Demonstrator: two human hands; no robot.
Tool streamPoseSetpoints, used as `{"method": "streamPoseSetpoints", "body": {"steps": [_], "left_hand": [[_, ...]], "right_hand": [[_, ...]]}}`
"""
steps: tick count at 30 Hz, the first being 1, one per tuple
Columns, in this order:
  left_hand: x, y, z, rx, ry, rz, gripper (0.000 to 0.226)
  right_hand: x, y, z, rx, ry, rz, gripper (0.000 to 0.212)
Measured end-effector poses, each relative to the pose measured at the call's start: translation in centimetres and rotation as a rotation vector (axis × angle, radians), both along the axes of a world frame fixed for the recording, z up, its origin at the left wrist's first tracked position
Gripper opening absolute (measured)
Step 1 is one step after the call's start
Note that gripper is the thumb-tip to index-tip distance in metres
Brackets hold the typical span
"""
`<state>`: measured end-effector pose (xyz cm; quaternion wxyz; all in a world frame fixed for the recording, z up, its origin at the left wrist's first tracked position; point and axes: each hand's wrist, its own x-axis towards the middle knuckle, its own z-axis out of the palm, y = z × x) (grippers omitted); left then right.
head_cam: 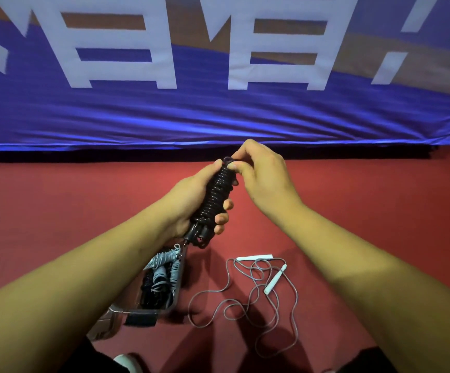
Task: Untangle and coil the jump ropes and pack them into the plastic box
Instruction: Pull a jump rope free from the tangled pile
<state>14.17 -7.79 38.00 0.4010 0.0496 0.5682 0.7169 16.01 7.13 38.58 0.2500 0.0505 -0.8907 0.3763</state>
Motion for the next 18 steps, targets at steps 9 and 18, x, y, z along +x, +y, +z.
{"method": "streamPoseSetpoints", "body": {"steps": [9,18], "left_hand": [[0.2,-0.7,0.3,-0.03,-0.024,-0.053,0.048],[-0.5,-2.3,0.8,-0.188,0.063,-0.164,0.052]], "right_hand": [[-0.2,-0.7,-1.1,-0.55,-0.173,0.095,0.019],[-0.3,0.7,0.0,-0.647,-0.384,0.33,0.013]]}}
